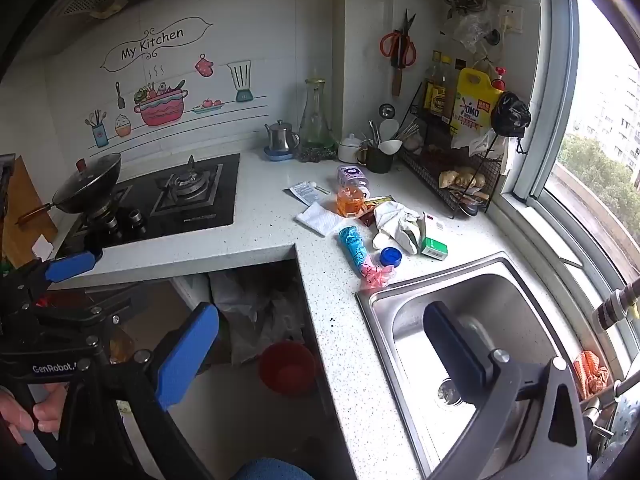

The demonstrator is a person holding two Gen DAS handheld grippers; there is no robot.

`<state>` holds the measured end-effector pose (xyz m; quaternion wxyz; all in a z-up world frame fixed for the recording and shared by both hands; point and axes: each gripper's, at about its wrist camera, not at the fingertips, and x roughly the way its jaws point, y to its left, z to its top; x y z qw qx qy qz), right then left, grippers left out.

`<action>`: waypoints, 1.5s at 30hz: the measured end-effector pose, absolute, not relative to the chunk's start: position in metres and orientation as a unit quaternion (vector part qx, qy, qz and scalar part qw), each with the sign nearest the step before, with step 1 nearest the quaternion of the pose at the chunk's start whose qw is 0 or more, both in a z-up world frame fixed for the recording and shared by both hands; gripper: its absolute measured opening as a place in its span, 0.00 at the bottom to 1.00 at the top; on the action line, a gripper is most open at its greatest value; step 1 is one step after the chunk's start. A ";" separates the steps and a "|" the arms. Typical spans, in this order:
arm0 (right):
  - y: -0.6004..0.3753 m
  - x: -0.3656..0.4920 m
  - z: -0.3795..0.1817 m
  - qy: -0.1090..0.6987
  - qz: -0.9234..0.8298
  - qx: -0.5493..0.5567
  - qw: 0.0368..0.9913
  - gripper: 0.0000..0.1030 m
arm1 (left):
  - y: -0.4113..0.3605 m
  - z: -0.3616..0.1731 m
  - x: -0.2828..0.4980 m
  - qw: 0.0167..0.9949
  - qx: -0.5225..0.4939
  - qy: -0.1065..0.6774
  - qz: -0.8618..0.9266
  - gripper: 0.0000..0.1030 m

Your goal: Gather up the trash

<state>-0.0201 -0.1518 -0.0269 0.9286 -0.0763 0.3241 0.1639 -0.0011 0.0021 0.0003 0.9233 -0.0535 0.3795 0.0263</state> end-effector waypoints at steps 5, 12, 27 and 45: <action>-0.152 -0.022 -0.026 0.327 0.162 -0.085 0.927 0.99 | -0.005 -0.004 -0.011 0.926 -0.048 0.374 0.024 1.00; -0.156 -0.032 -0.023 0.326 0.164 -0.084 0.927 0.99 | -0.003 0.001 -0.016 0.923 -0.059 0.379 0.018 1.00; -0.150 -0.044 -0.026 0.328 0.160 -0.093 0.926 0.99 | 0.000 -0.001 -0.027 0.924 -0.056 0.379 0.006 1.00; -0.149 -0.049 -0.023 0.320 0.155 -0.094 0.930 0.99 | 0.003 -0.003 -0.030 0.925 -0.065 0.375 -0.008 1.00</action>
